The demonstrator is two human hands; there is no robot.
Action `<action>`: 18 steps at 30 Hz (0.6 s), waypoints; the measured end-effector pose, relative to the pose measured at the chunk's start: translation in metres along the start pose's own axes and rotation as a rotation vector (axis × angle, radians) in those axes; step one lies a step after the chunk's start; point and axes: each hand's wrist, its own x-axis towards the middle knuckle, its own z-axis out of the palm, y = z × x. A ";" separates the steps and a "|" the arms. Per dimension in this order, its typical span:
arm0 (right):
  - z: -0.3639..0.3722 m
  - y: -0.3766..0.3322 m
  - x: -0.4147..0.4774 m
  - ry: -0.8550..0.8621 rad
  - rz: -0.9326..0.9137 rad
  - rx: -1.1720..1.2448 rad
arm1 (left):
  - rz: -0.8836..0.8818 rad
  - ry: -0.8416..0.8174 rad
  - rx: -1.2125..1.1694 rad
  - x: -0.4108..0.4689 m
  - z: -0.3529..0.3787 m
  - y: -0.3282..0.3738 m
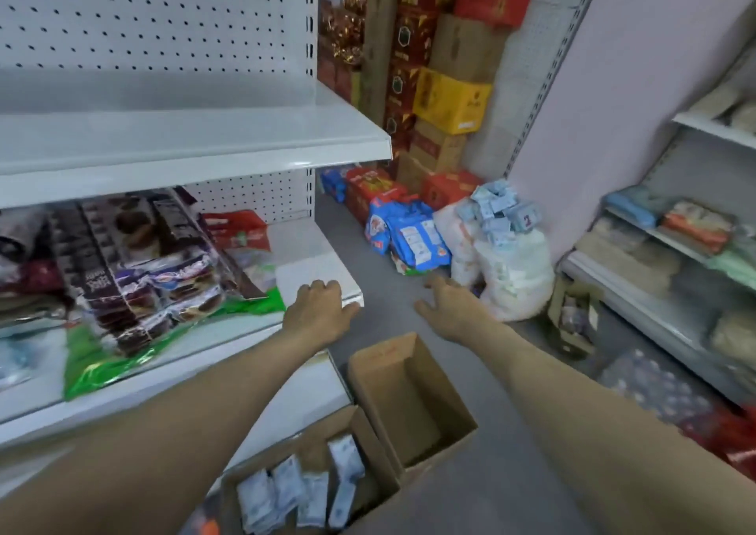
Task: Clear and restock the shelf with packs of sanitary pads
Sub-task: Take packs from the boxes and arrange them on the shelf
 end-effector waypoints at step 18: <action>0.362 0.098 0.105 -0.598 -0.093 -0.039 | -0.543 -0.381 -0.163 -0.019 0.347 -0.166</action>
